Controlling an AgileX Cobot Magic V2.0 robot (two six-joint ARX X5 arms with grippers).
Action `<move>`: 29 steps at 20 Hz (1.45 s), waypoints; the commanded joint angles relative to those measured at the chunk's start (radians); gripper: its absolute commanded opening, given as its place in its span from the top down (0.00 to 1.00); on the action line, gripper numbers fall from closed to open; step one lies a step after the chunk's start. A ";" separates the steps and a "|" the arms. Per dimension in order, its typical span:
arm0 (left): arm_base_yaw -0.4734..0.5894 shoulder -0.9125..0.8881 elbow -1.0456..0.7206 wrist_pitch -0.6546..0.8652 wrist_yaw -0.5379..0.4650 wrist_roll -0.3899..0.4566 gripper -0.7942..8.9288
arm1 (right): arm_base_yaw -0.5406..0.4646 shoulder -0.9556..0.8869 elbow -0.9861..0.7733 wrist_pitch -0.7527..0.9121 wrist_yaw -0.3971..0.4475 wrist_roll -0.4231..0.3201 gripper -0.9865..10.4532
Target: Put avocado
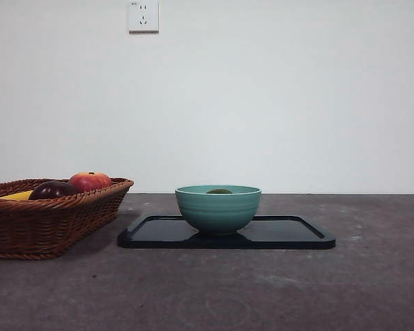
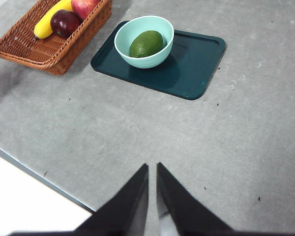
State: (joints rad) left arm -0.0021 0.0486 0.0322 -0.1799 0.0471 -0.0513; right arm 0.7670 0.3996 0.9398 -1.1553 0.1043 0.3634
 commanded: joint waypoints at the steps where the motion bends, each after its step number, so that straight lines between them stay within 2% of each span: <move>1: 0.002 -0.037 -0.021 -0.011 -0.006 0.002 0.89 | 0.011 0.003 0.008 0.010 0.001 0.003 0.89; 6: 0.002 -0.045 -0.021 -0.015 -0.052 0.021 0.89 | 0.011 0.003 0.008 0.010 0.001 0.003 0.89; 22: 0.002 -0.045 -0.021 -0.010 -0.051 0.020 0.89 | 0.000 0.002 0.008 0.010 0.002 0.003 0.89; 23: 0.002 -0.045 -0.021 -0.010 -0.051 0.020 0.89 | -0.027 0.001 0.008 0.010 0.000 -0.002 0.89; 25: 0.002 -0.045 -0.021 -0.010 -0.051 0.020 0.89 | -0.133 -0.005 0.002 0.024 0.002 -0.097 0.89; 26: 0.002 -0.045 -0.021 -0.010 -0.051 0.020 0.89 | -0.194 -0.015 -0.023 0.068 0.029 -0.155 0.89; 28: 0.002 -0.045 -0.021 -0.009 -0.051 0.020 0.89 | -0.319 -0.045 -0.124 0.233 0.114 -0.231 0.89; 29: 0.002 -0.045 -0.021 -0.010 -0.051 0.020 0.89 | -0.396 -0.068 -0.213 0.377 0.122 -0.266 0.89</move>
State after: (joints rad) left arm -0.0021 0.0036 0.0319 -0.1829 -0.0002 -0.0422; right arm 0.3832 0.3286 0.7422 -0.8368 0.2192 0.1608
